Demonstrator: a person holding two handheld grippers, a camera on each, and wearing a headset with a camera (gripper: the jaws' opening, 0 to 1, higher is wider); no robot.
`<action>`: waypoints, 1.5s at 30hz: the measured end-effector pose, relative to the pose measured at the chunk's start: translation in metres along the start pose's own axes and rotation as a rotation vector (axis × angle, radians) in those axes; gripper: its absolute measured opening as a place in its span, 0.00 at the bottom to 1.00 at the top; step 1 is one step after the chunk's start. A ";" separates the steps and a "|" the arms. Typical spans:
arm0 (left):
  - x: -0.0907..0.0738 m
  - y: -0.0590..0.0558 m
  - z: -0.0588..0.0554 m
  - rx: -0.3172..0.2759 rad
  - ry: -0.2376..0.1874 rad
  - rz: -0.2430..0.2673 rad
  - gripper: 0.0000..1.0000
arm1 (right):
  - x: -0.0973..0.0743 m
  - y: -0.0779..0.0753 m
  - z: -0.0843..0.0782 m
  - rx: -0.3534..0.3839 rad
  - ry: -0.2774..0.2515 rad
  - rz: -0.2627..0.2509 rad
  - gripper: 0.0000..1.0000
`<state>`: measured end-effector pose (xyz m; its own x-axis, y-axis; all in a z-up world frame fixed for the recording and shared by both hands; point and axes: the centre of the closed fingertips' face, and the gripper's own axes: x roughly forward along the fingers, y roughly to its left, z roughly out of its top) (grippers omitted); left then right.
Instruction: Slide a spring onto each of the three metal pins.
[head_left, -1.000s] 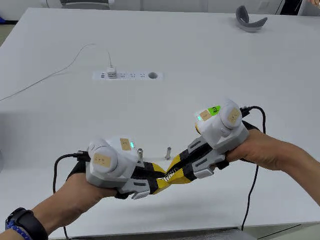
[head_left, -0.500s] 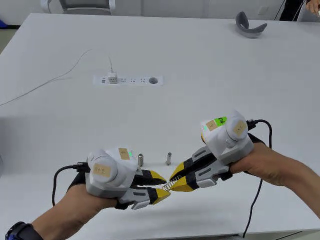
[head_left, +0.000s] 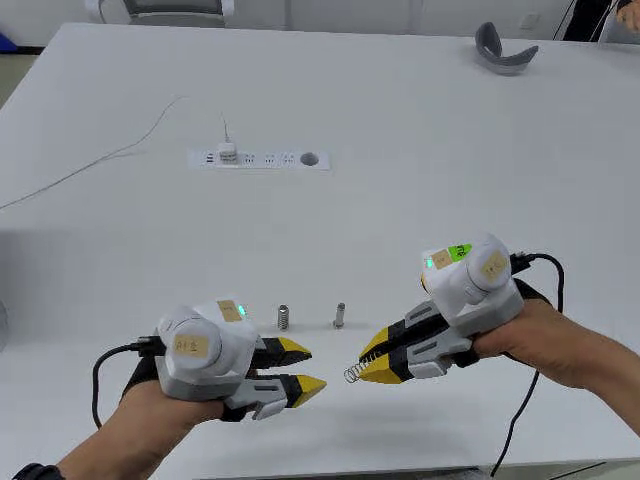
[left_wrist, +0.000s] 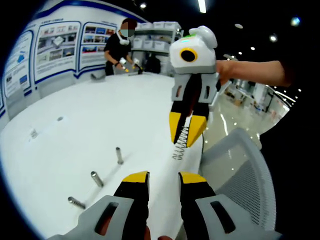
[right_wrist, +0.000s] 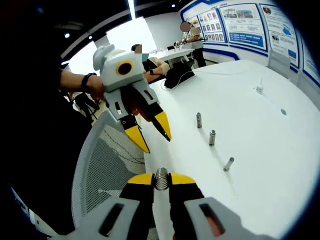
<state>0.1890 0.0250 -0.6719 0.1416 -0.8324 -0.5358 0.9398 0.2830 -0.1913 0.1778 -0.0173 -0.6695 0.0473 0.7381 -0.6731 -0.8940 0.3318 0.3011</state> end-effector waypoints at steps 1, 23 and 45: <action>0.000 0.001 -0.001 -0.001 0.002 0.006 0.24 | 0.000 -0.002 -0.002 -0.001 0.008 -0.009 0.13; -0.023 0.037 -0.029 -0.091 0.008 0.148 0.38 | -0.003 -0.056 -0.023 0.043 0.104 -0.178 0.13; -0.056 0.068 -0.058 -0.200 0.009 0.275 0.56 | 0.009 -0.101 -0.009 -0.024 0.184 -0.226 0.13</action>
<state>0.2272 0.1192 -0.7027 0.3780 -0.7075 -0.5971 0.7871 0.5852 -0.1951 0.2645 -0.0496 -0.7120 0.1669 0.5269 -0.8334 -0.8805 0.4600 0.1144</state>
